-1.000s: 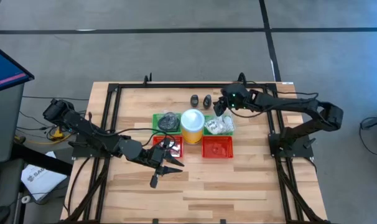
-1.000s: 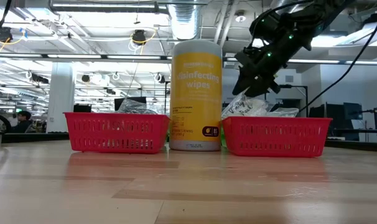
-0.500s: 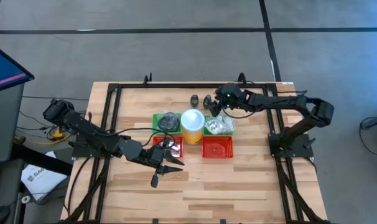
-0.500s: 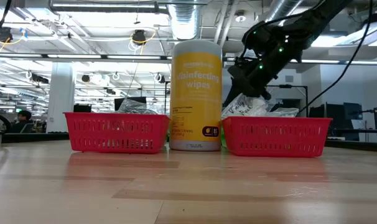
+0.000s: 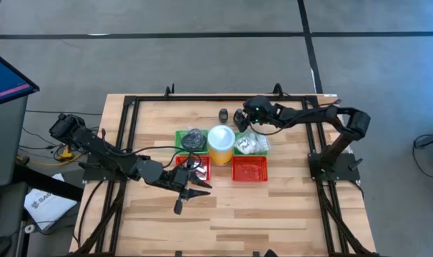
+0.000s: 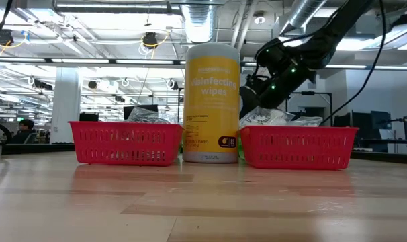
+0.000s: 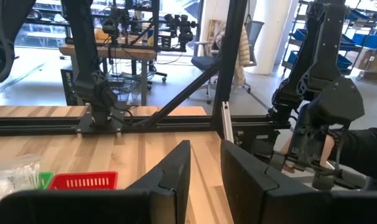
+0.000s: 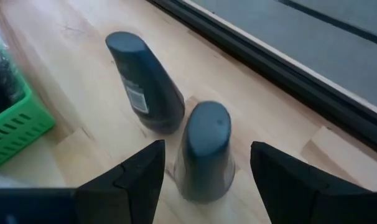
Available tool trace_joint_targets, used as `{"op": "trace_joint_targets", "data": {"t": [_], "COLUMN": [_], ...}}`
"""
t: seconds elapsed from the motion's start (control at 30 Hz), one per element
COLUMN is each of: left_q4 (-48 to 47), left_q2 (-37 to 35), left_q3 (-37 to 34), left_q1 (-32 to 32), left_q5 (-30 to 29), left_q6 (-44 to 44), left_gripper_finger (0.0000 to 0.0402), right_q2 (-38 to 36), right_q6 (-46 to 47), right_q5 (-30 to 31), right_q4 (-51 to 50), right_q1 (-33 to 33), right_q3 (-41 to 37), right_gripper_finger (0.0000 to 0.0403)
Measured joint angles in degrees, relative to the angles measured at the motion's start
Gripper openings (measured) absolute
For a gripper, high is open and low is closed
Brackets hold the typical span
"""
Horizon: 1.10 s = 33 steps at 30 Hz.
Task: Pick & Place Travel size toiletries
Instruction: Put the right deodorant into the right red basket
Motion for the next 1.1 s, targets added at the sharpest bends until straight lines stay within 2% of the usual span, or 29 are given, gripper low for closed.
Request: {"op": "trace_joint_targets", "data": {"t": [0.43, 0.57, 0.77, 1.1], "left_q4": [0.0, 0.0, 0.0, 0.0], "left_q2": [0.0, 0.0, 0.0, 0.0], "left_q3": [0.0, 0.0, 0.0, 0.0], "left_q1": [0.0, 0.0, 0.0, 0.0], "left_q5": [0.0, 0.0, 0.0, 0.0], "left_q6": [1.5, 1.5, 1.5, 1.5], "left_gripper_finger": [0.0081, 0.0081, 0.0081, 0.0081], "right_q2": [3.4, 3.2, 3.0, 3.0], "right_q6": [-2.1, -2.1, -2.2, -2.6], "right_q5": [-0.5, -0.4, -0.6, -1.2], "right_q4": [4.7, 5.2, 5.6, 5.6], "right_q1": [-0.6, -0.6, -0.6, -0.6], "right_q3": [0.0, 0.0, 0.0, 0.0], "right_gripper_finger": [0.0217, 0.0183, 0.0081, 0.0081]}}
